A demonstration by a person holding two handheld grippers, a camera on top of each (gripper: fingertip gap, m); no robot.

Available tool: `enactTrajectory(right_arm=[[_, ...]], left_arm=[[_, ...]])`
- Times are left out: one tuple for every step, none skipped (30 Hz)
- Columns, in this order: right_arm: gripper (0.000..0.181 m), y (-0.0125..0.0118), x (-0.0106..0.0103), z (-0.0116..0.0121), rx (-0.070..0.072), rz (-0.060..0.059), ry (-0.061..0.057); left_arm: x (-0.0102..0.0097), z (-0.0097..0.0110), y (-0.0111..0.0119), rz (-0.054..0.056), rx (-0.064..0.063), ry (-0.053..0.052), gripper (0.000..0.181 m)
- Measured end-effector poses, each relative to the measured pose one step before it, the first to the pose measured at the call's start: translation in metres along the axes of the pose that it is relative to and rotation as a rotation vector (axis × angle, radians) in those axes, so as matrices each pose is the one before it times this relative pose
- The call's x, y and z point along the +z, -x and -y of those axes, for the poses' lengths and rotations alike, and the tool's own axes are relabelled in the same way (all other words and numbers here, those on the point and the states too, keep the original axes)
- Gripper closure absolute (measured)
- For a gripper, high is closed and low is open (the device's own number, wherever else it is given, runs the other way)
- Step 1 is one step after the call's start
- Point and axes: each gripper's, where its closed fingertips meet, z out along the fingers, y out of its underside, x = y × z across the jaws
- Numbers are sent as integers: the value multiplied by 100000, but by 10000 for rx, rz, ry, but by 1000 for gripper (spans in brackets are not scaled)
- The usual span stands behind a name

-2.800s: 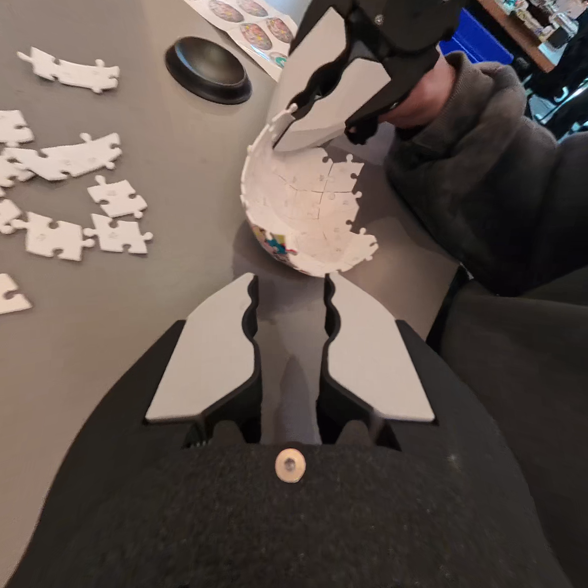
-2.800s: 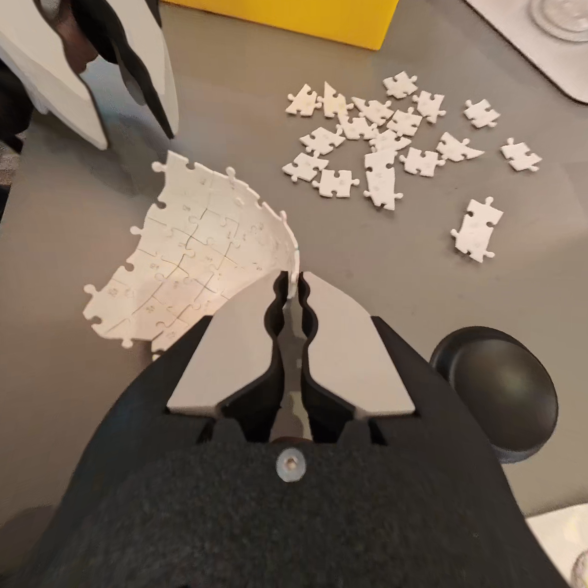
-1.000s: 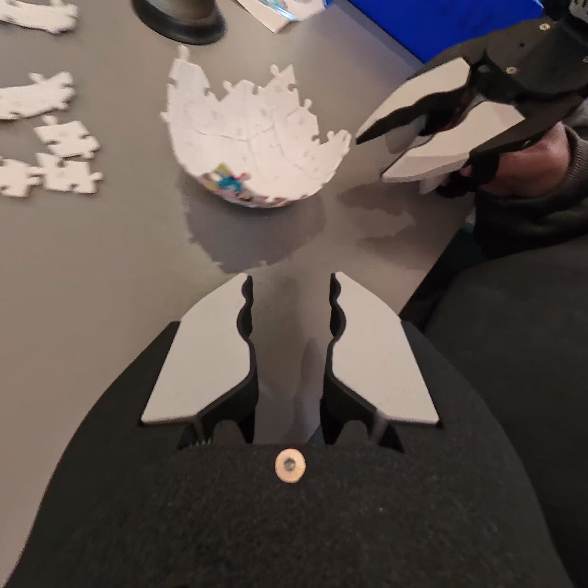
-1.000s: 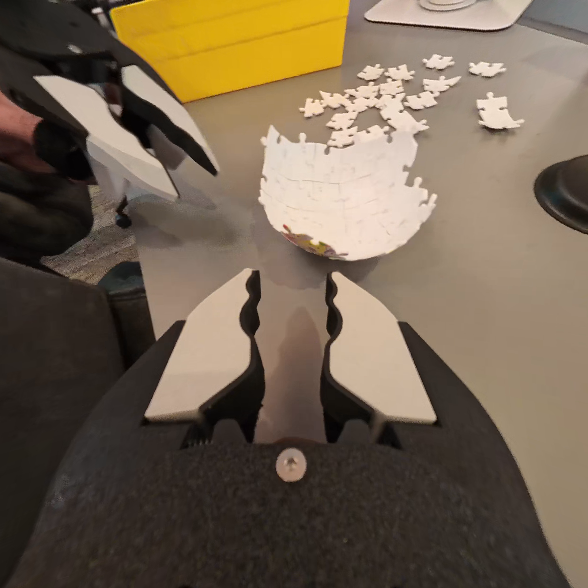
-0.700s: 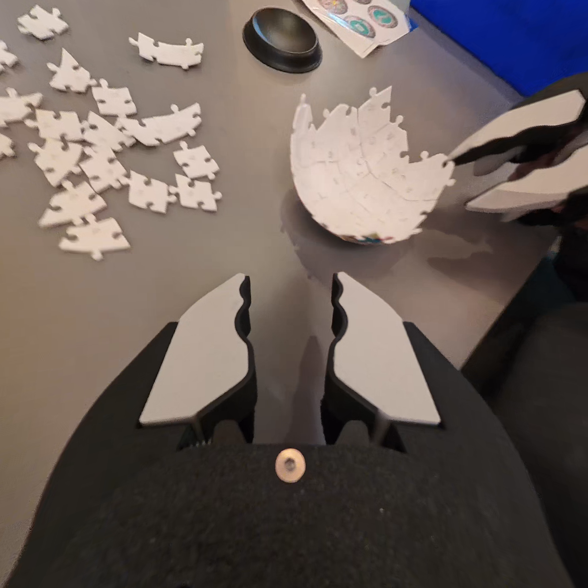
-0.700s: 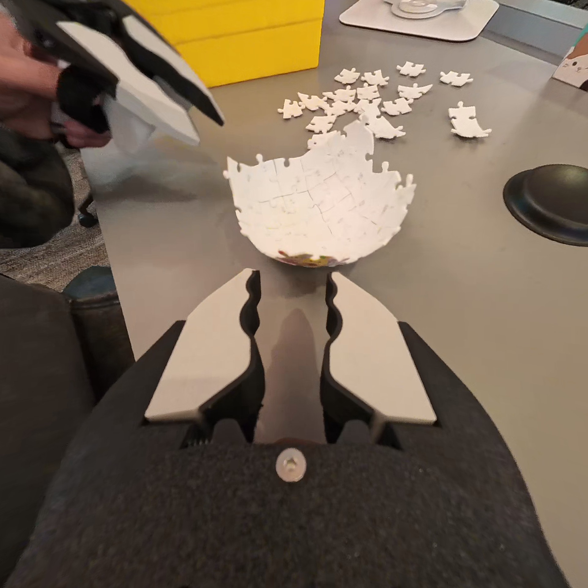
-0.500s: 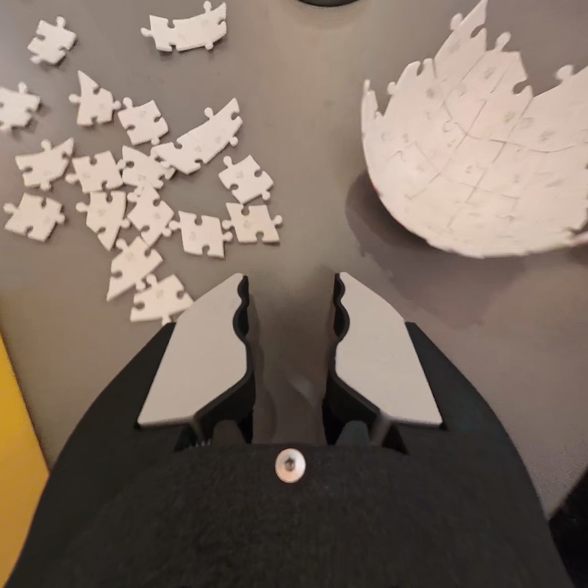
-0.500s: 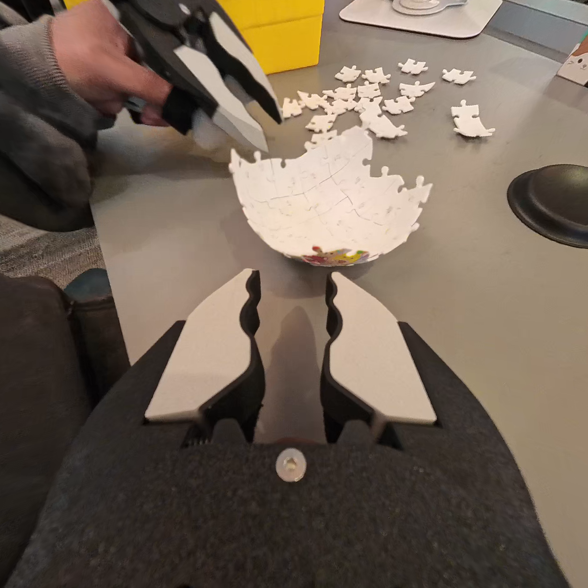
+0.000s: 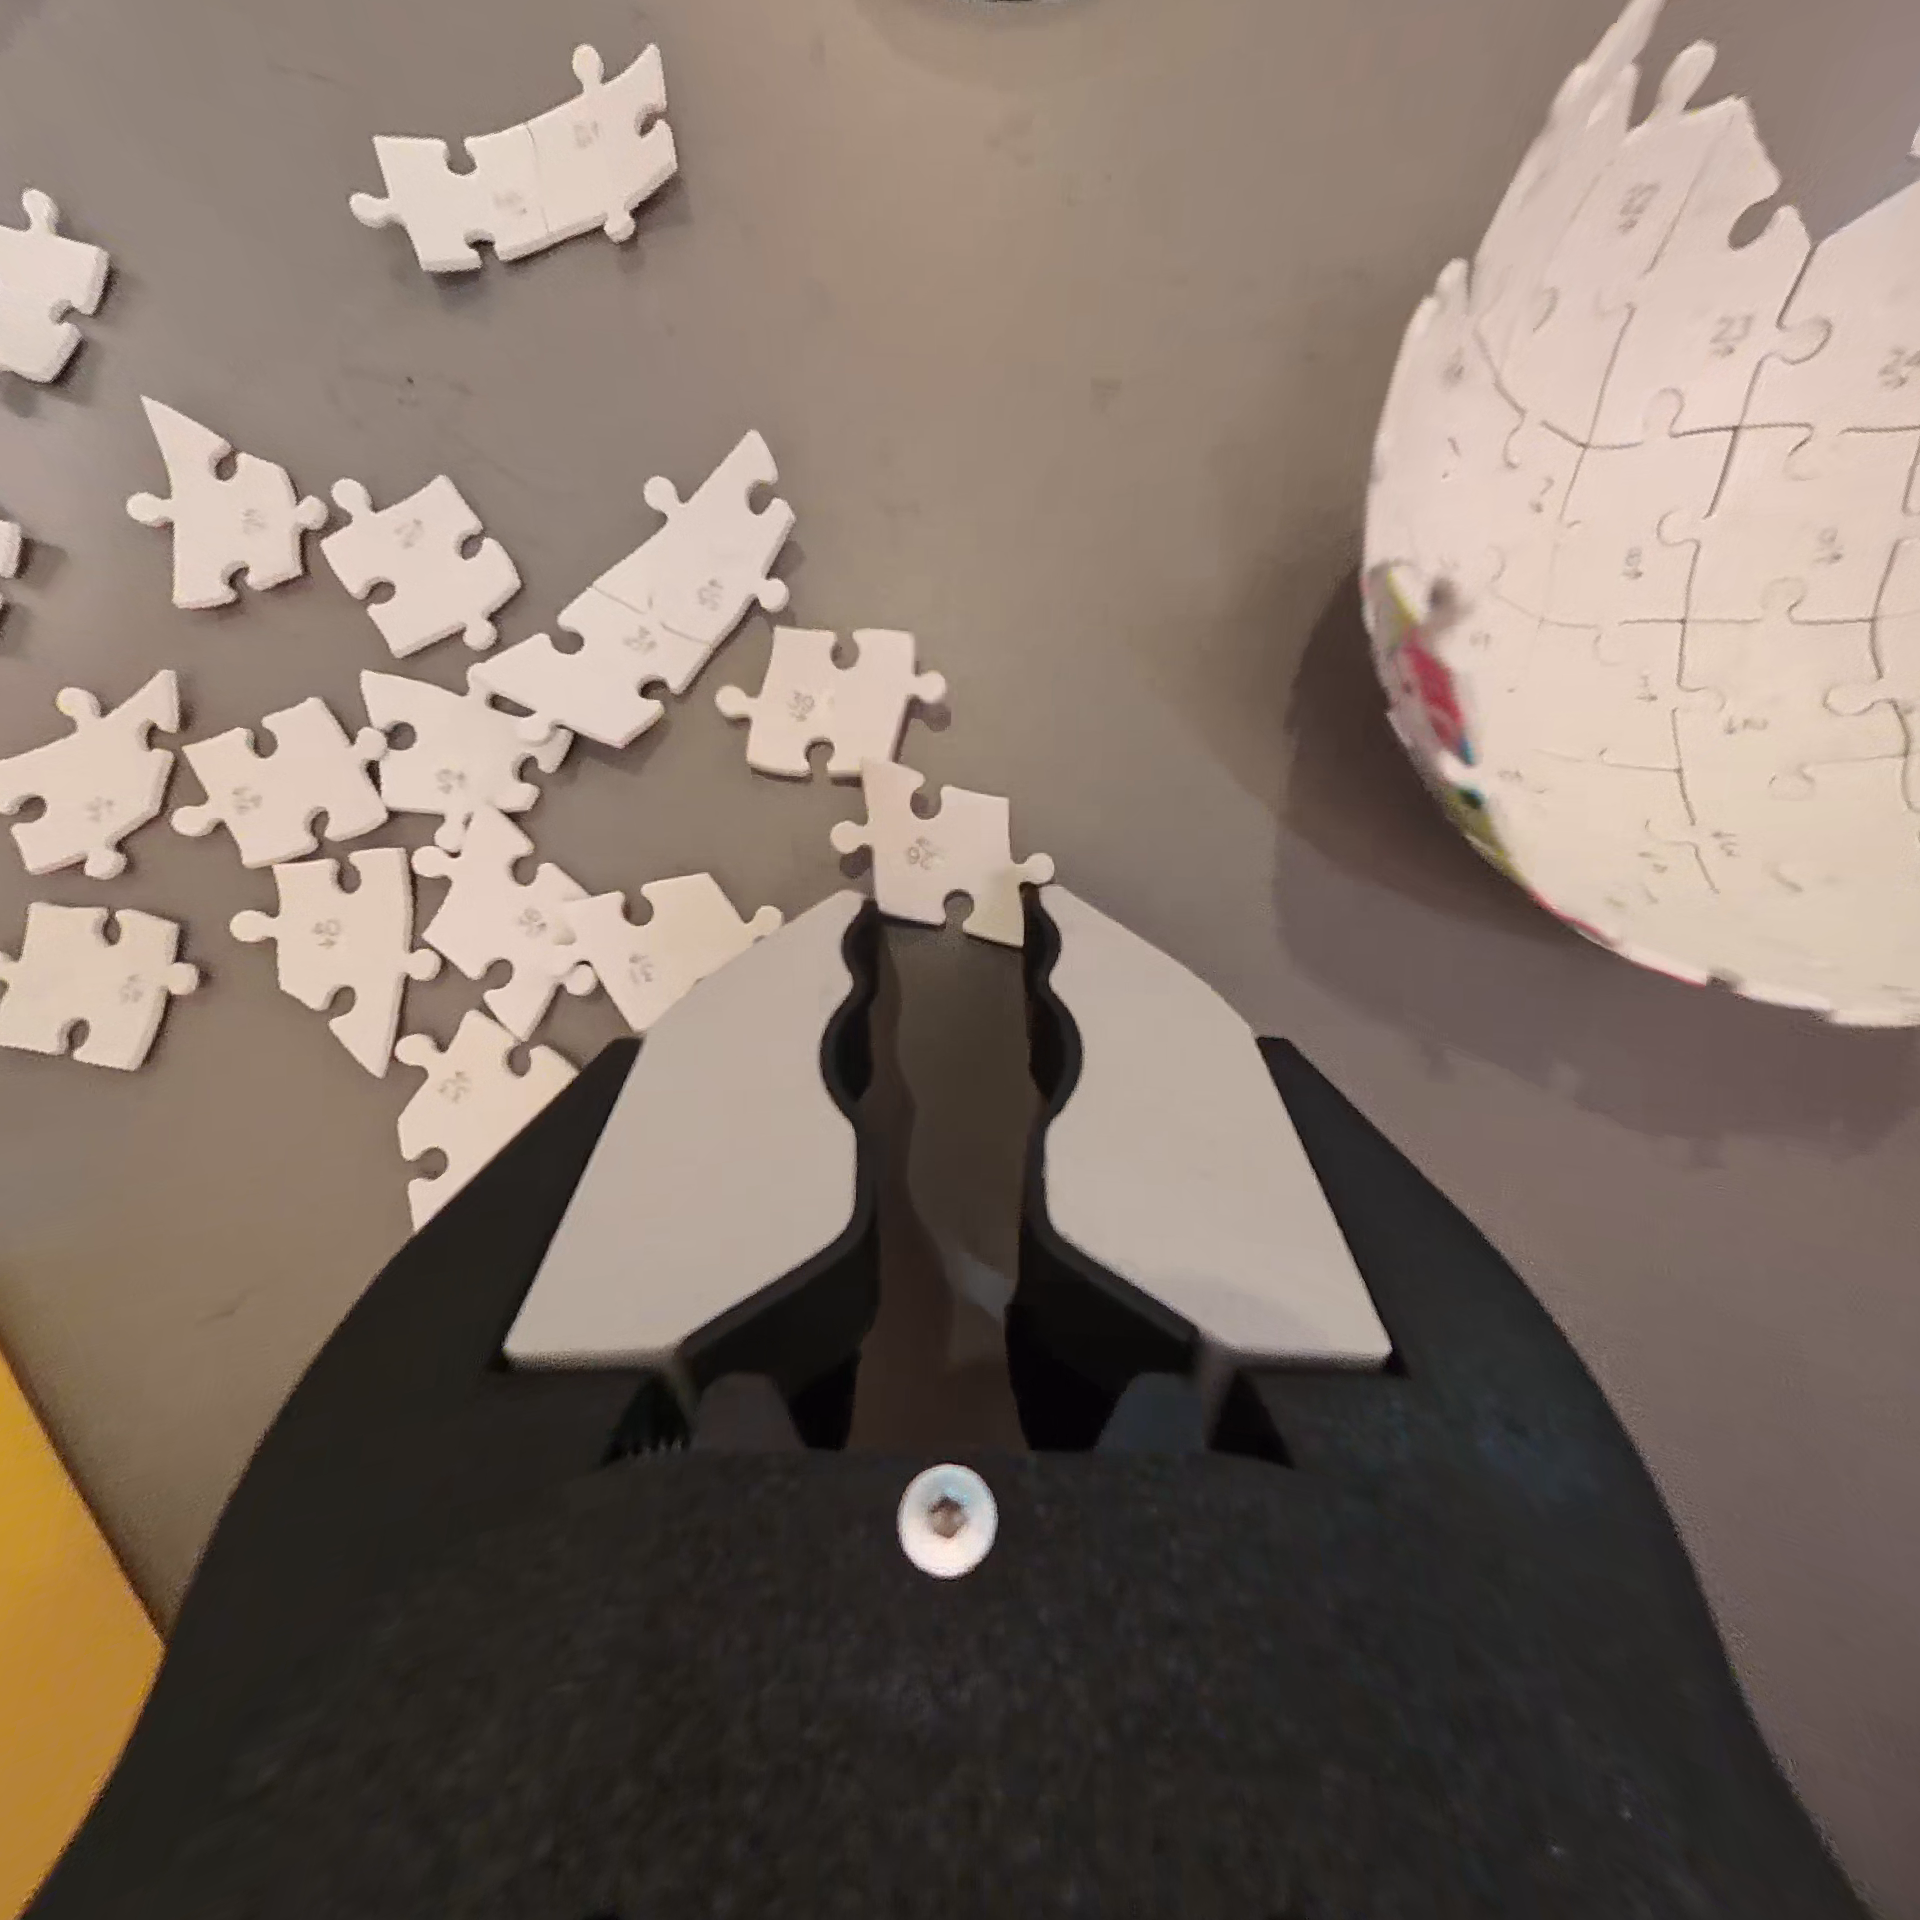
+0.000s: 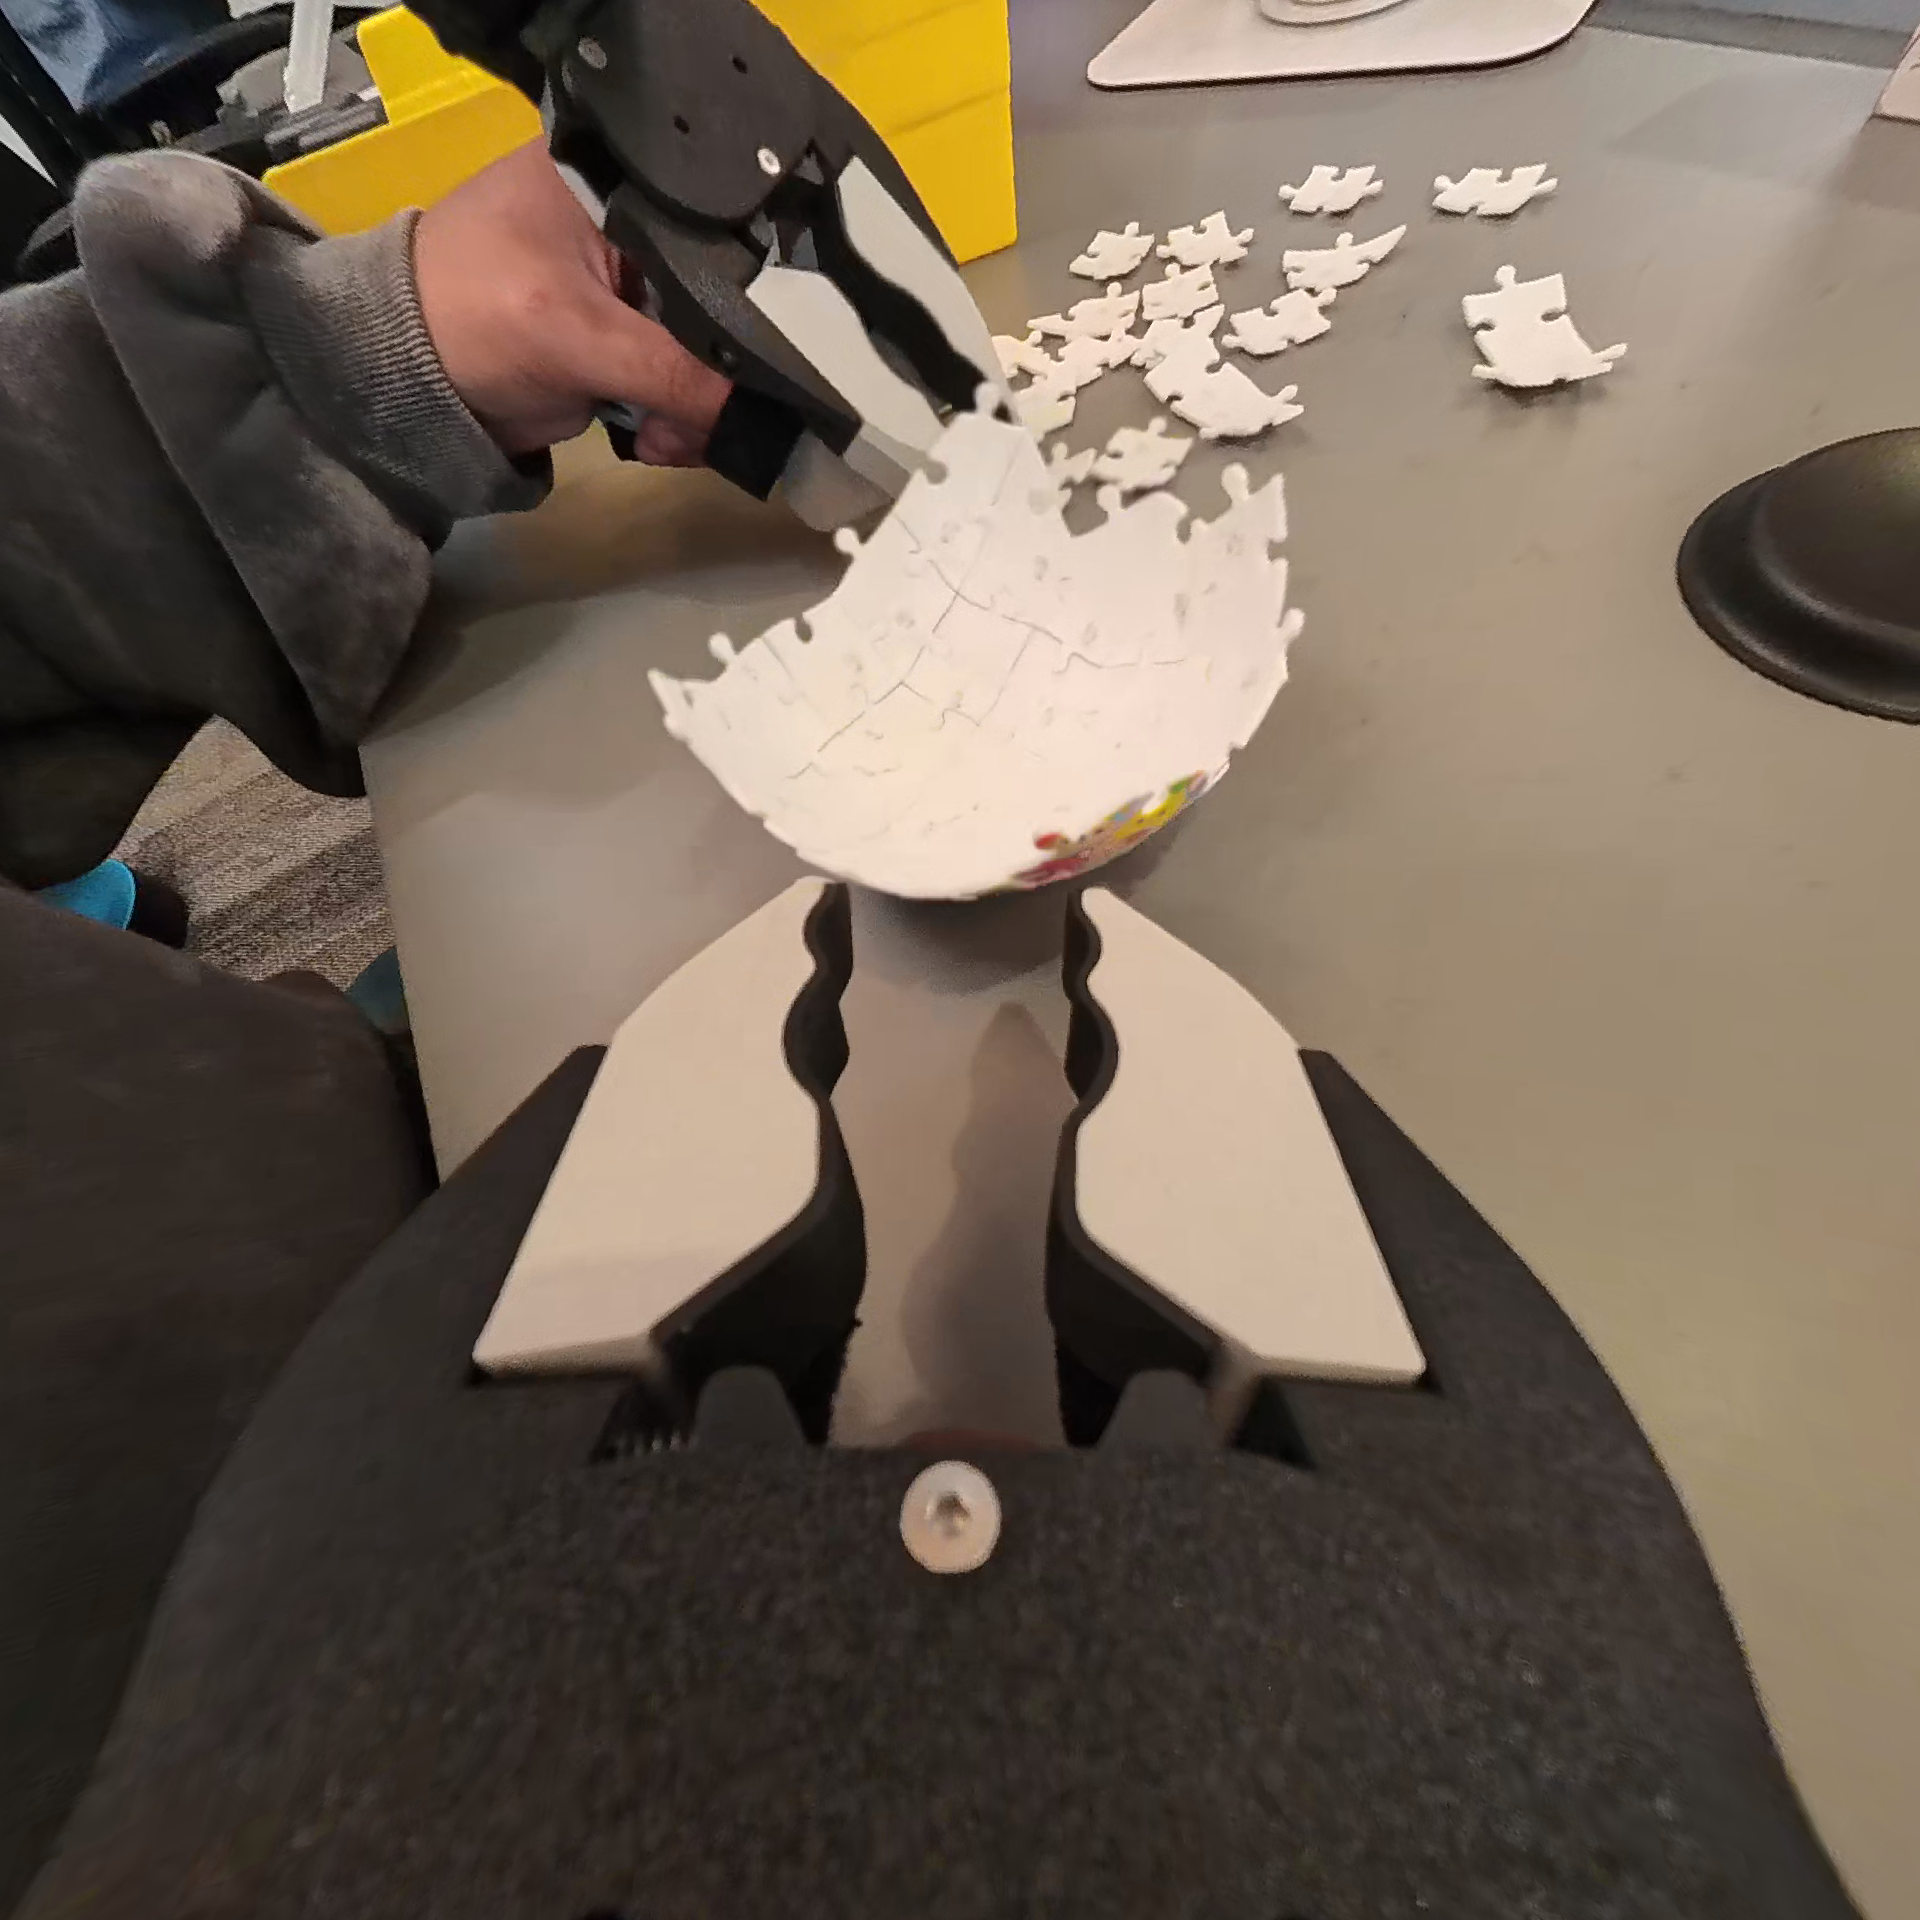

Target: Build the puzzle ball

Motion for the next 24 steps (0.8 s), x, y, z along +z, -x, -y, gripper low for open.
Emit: enactTrajectory(right_arm=[[143,0,35,-27,-36,-3,29],[143,19,17,-22,-53,-14,26],[143,11,14,-27,-52,-18,19],[143,26,7,2,-53,-16,18],[143,25,-19,-5,-59,-17,10],[143,29,-45,25,-64,-9,1],[143,18,-67,19,-67,-14,-4],[143,26,-111,51,-68,-5,-13],[144,44,-168,90,-46,28,-41],[144,73,-224,157,0,70,-45],[146,230,-315,232,47,195,-41],[150,391,-387,393,68,314,-72],[150,439,-402,628,68,342,-153],[150,460,-352,754,73,355,-165],[150,610,-242,643,132,459,-16],[152,657,-141,452,214,493,161],[153,566,-112,510,236,411,81],[155,422,-61,527,249,311,-47],[157,262,-61,487,286,257,-84],[157,359,-58,381,353,348,-108],[157,572,-42,219,428,517,-75],[157,497,-8,-53,511,489,29],[156,378,35,-350,480,397,190],[156,144,23,-358,323,193,176]], left_arm=[[5,-4,-13,-26,34,-15,155],[-25,-16,-8,-31,49,4,155],[-31,-48,1,-18,54,22,156],[-48,-55,-24,-34,73,29,156],[-96,-91,-16,16,118,58,156],[-133,-91,19,80,175,42,156],[-225,-59,-147,0,213,11,156],[-400,-37,-185,-23,220,21,156],[-661,88,-213,-15,231,-10,156],[-920,402,-572,-197,265,-133,156],[-1096,730,-908,-325,323,-234,156],[-1108,977,-960,-259,397,-251,156],[-996,1126,-1111,-298,480,-231,156],[-772,1225,-1370,-406,536,-168,156],[-515,1370,-1498,-420,622,-146,156],[-242,1531,-1450,-333,734,-192,156],[8,1517,-1341,-259,793,-157,156],[178,1331,-1138,-197,772,-41,156],[272,1141,-882,-136,685,26,156],[344,956,-687,-122,571,58,156],[385,801,-582,-153,469,72,156],[401,651,-442,-127,402,117,156],[392,501,-376,-120,367,148,156],[391,414,-373,-132,340,171,156]])
